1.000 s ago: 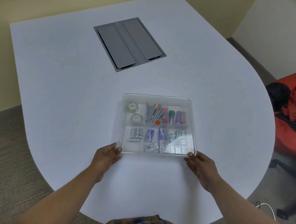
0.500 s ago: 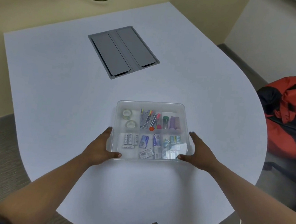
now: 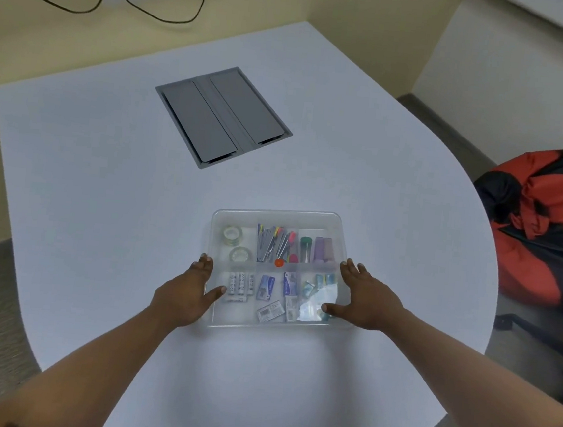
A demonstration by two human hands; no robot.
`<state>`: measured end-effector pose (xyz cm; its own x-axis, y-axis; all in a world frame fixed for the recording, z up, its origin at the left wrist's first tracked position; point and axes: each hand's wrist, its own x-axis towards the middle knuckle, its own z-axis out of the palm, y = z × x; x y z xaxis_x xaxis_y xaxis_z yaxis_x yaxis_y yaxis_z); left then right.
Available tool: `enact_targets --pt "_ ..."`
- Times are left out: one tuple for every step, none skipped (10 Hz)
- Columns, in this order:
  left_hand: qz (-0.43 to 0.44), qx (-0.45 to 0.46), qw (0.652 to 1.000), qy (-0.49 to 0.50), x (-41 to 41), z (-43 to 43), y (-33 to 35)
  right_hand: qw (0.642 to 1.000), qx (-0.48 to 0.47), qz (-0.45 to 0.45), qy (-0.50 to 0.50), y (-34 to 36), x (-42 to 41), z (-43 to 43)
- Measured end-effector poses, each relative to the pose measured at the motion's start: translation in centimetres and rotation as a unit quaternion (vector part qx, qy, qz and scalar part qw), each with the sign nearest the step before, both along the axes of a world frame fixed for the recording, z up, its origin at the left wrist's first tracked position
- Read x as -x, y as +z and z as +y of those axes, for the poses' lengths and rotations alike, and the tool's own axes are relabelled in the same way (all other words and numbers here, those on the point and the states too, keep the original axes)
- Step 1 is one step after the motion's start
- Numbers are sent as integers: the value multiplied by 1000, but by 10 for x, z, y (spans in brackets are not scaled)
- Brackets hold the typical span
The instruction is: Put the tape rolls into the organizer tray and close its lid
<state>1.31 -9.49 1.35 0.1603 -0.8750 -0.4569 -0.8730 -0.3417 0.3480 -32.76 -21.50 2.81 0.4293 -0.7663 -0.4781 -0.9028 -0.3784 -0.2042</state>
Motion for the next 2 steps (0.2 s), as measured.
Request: enact_targets --pt "-4 -21 1000 -7 3 3 -1 1000 -20 -18 -10 3 1 0" --pt "-16 -19 999 21 10 3 4 996 16 -87 -33 8 -3 5"
